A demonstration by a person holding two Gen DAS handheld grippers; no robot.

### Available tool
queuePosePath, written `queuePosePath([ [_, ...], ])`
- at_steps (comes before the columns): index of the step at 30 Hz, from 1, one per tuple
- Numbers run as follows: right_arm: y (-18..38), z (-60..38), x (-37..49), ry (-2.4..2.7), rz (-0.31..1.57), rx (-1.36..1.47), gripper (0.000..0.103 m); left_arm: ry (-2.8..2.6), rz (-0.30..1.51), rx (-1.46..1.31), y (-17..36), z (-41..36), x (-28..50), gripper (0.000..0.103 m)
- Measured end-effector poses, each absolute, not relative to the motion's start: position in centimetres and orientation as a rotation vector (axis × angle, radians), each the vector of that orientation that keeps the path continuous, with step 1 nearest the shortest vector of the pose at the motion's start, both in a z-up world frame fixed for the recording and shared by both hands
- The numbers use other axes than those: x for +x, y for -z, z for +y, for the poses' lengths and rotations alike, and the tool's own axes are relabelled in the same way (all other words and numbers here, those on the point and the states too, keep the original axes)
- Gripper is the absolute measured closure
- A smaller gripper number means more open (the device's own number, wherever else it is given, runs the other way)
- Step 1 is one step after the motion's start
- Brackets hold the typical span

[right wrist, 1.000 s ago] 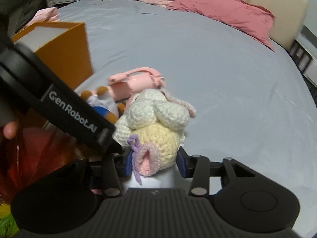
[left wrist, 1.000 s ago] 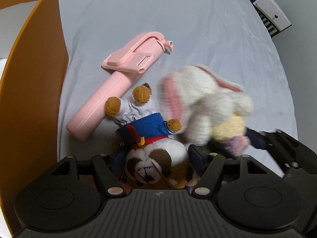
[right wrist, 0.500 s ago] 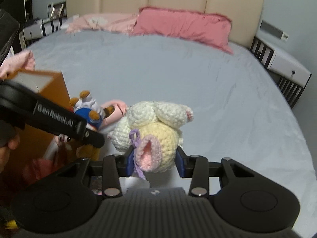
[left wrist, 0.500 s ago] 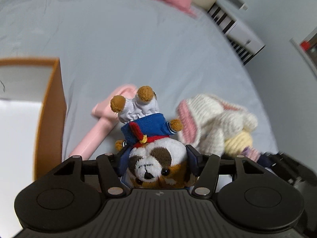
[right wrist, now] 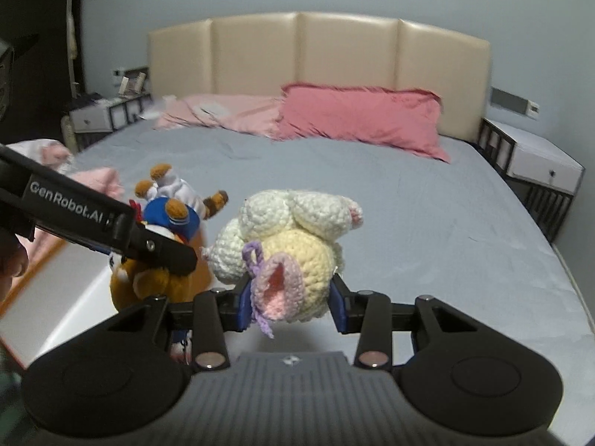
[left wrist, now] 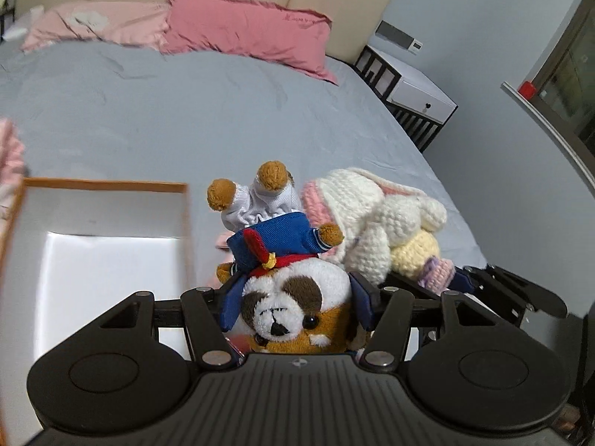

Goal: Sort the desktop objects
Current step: 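Carry the plush dog and crocheted bunny over the open cardboard box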

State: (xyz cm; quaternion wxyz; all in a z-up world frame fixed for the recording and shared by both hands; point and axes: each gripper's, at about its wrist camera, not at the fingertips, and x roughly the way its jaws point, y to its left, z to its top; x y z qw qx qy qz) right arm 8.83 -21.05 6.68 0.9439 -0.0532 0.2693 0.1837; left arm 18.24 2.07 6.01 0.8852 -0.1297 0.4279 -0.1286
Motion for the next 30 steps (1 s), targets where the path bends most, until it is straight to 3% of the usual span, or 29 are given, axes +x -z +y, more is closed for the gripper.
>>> queuePosePath([
  [14,-5.1,-9.3,6.2,-0.582,0.708,-0.030,0.060,0.134,1.032,-0.070,-3.6,10.2,11.6,0.035],
  [30,-0.1,-1.2,7.3,-0.635,0.834,-0.406,0.060,0.196,1.150,0.197,1.6,11.8,10.6,0.035],
])
